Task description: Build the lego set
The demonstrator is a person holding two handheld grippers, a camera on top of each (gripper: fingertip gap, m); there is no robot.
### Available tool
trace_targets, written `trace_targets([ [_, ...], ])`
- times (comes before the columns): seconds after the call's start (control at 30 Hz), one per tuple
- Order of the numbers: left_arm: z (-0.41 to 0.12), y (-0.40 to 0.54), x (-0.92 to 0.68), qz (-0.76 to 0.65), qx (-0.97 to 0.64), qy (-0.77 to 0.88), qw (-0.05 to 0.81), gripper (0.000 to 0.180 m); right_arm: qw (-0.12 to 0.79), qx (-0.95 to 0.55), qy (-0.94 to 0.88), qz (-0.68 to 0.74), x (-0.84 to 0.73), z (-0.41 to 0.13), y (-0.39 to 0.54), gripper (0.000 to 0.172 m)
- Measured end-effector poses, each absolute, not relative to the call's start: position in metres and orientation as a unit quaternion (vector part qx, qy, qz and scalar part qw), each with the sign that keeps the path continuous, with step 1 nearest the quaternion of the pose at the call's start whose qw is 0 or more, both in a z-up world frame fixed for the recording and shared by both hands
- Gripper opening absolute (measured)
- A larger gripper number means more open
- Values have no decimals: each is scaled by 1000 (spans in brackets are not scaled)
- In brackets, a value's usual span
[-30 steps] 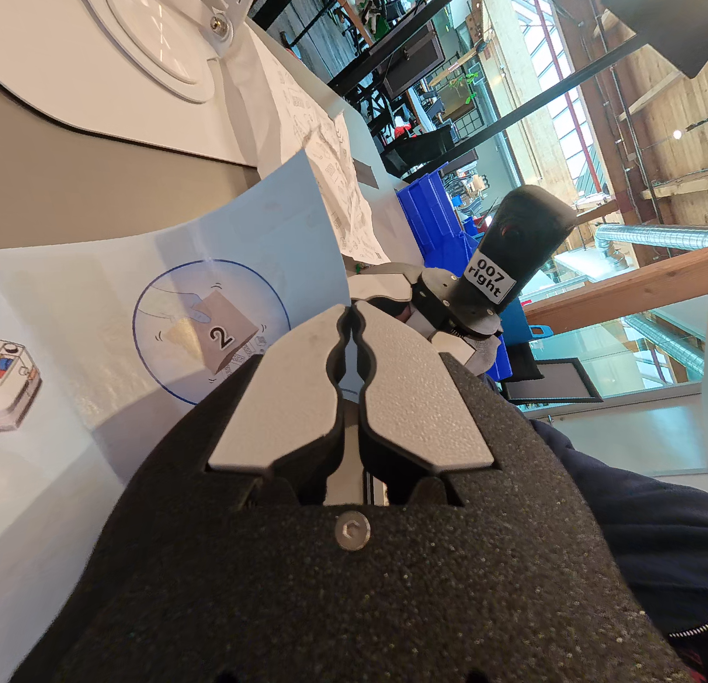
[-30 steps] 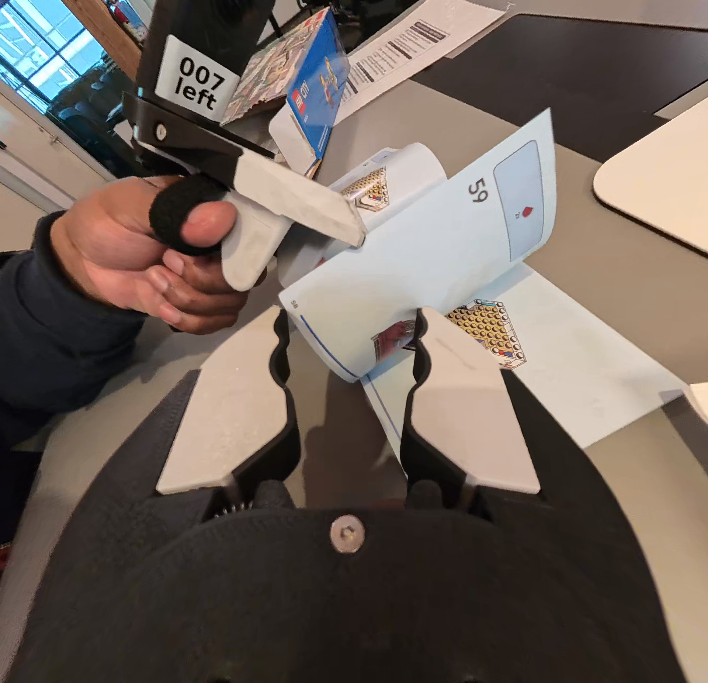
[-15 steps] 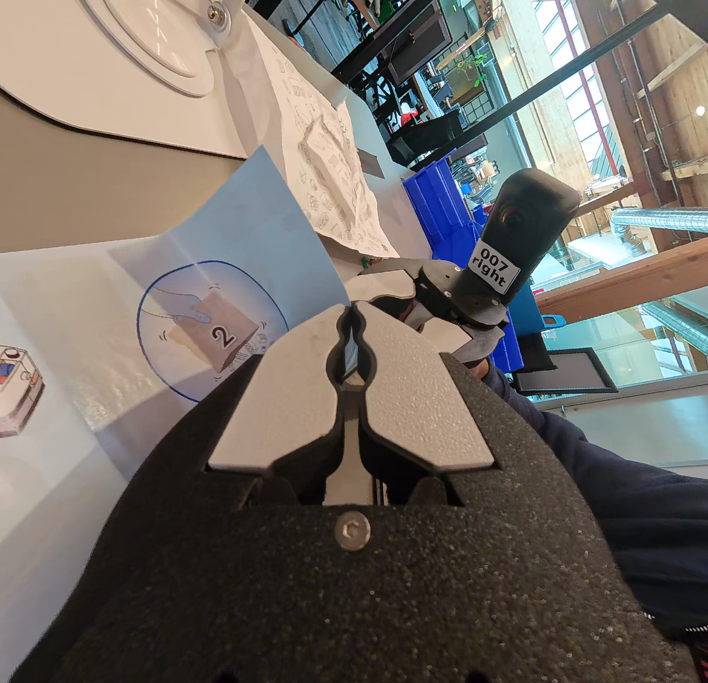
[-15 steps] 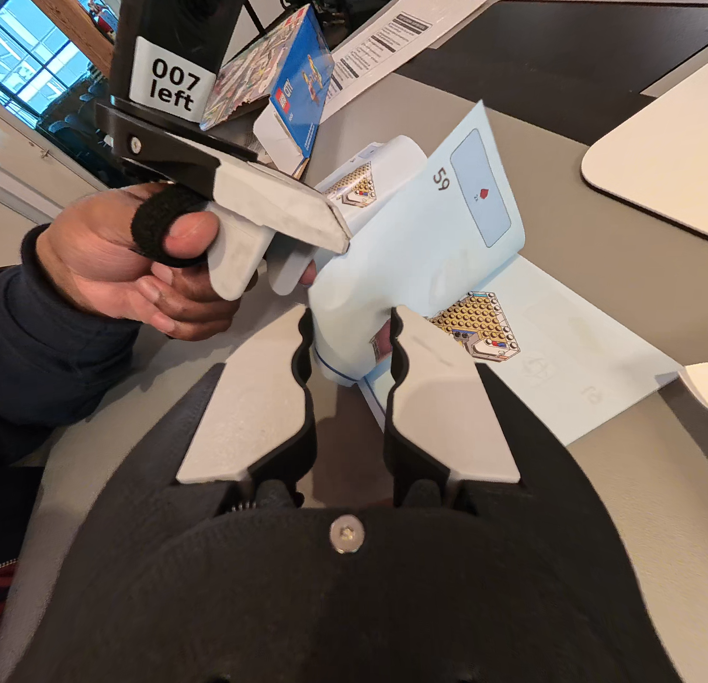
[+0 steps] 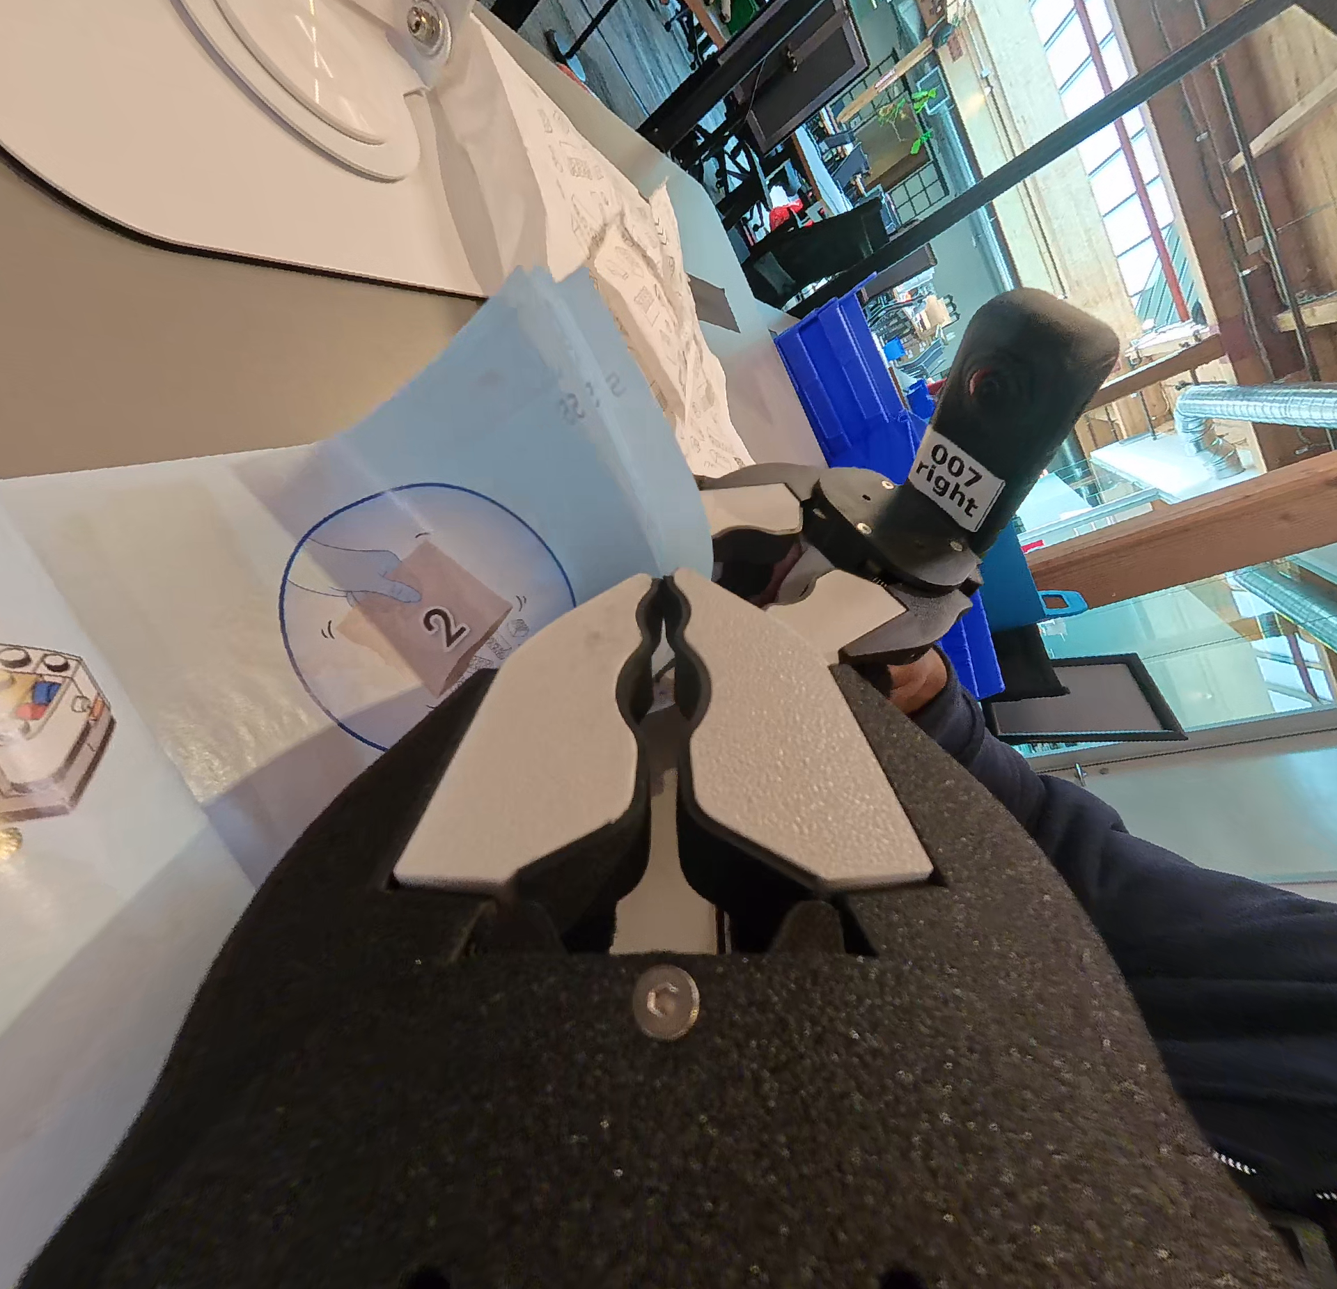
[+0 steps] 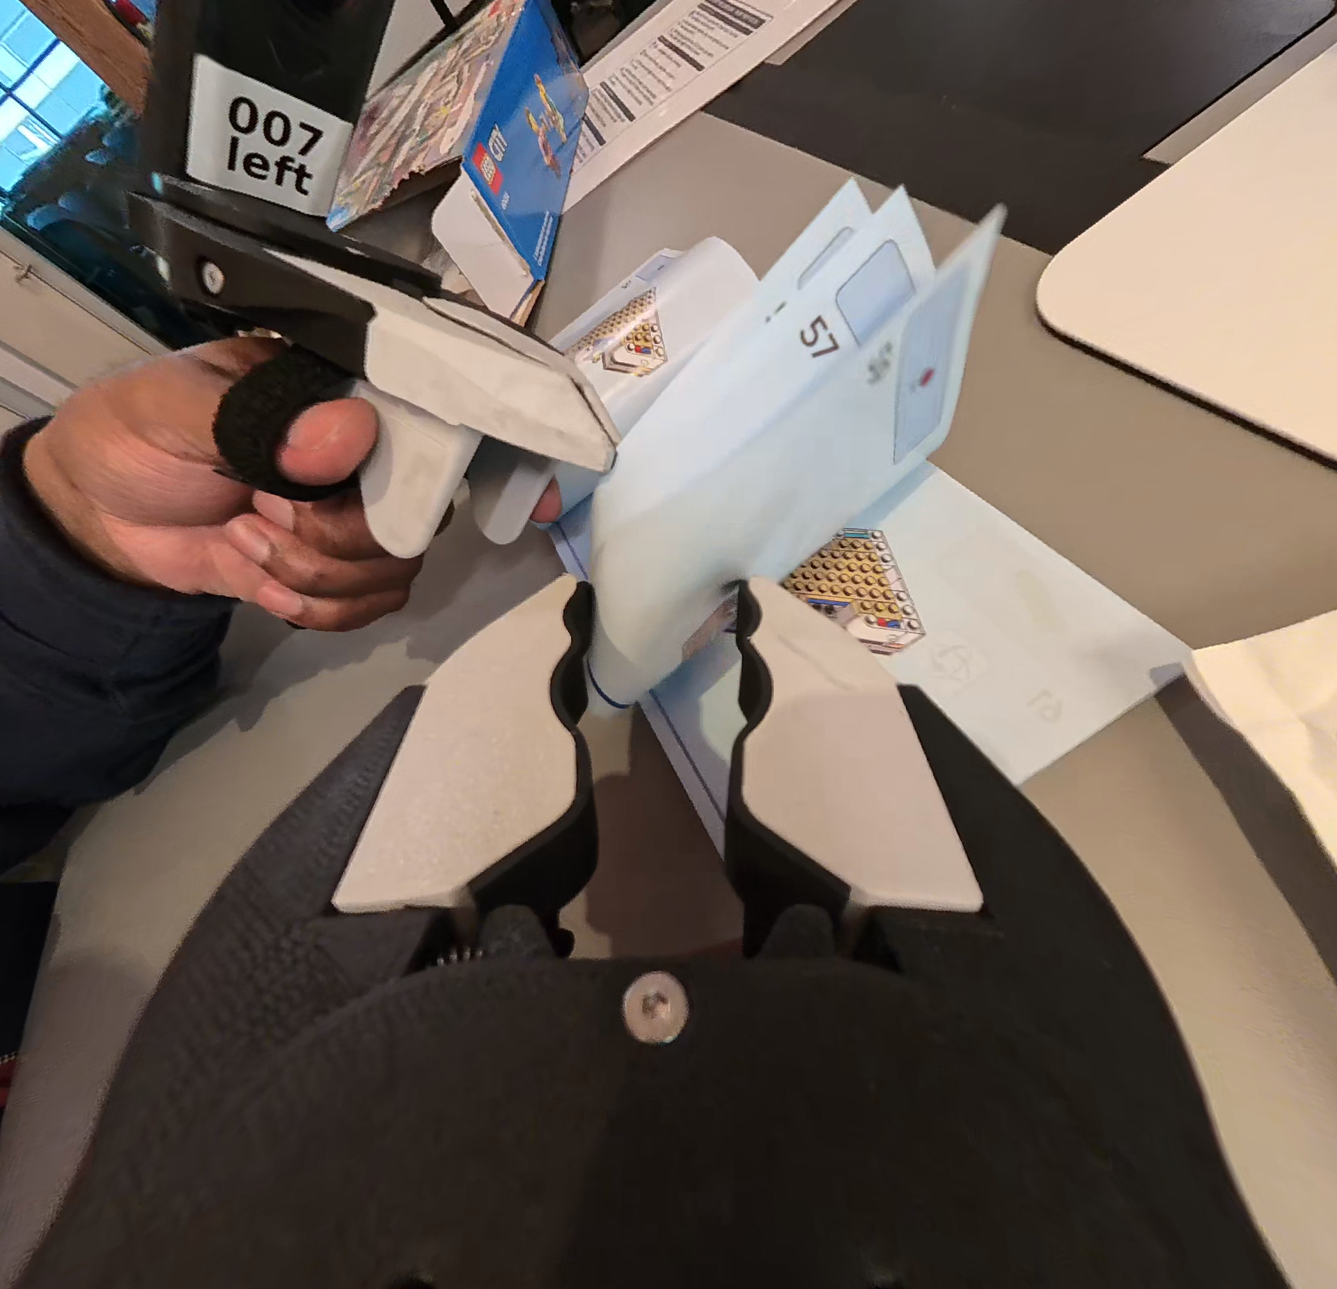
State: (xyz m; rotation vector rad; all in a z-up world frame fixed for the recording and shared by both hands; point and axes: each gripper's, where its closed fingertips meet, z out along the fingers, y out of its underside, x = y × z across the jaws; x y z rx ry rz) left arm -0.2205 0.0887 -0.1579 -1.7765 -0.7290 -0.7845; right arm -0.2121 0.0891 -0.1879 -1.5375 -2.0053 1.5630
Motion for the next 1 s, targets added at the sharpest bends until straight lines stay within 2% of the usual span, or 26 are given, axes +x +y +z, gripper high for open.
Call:
trace_targets([
  [0.17,-159,88,-222,-322,-738,-304,509,0,103,-521,-677,509,-213,-184,102,42],
  [0.37,-155,86,-225,-320,-734,-306,515,0,170,-527,-694,461,-215,-176,134,51],
  [0.53,-154,85,-227,-320,-732,-309,517,0,207,-529,-679,465,-218,-160,151,50],
  [0.7,-146,89,-219,-335,-726,-293,524,0,205,-528,-719,404,-219,-197,139,48],
  [0.87,-130,93,-203,-347,-730,-238,538,23,215,-514,-751,354,-217,-221,133,47],
  [1.0,-130,91,-203,-292,-764,-207,537,37,219,-512,-757,341,-217,-226,139,44],
])
